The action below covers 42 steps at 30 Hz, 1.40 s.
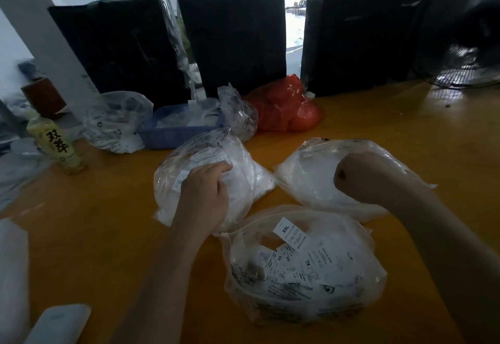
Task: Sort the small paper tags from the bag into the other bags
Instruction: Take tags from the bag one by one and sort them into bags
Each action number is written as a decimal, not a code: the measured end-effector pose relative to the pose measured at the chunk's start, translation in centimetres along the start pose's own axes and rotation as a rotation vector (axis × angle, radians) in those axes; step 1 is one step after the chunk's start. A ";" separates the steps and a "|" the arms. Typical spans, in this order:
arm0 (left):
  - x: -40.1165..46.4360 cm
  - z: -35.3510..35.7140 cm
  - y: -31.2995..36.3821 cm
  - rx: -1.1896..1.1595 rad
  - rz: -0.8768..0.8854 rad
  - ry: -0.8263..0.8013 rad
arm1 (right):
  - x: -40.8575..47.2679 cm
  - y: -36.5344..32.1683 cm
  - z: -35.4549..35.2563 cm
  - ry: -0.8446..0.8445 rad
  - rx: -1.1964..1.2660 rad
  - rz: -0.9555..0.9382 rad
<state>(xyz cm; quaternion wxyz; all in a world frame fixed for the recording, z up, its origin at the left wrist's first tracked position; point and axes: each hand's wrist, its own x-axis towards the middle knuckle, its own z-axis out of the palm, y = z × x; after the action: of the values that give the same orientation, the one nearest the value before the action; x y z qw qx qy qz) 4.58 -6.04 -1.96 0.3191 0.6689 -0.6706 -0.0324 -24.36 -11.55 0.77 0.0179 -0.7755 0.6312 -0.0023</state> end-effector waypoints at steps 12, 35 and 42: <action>-2.4 1.5 6.1 -0.854 -0.230 -0.243 | -2.7 -2.0 -2.8 -0.045 0.953 -0.175; -2.0 0.9 5.8 -1.348 -0.537 -0.176 | -2.1 -5.2 -0.3 -0.007 0.676 -0.203; -1.7 0.5 5.7 -1.586 -0.567 -0.154 | -2.9 -7.8 3.9 -0.228 0.077 -0.246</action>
<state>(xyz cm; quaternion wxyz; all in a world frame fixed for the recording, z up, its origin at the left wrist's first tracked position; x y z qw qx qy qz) -0.83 -4.11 -0.37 0.6272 0.3856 -0.2757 -0.6179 -17.22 -7.02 -2.87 0.1185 -0.8408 0.5249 0.0593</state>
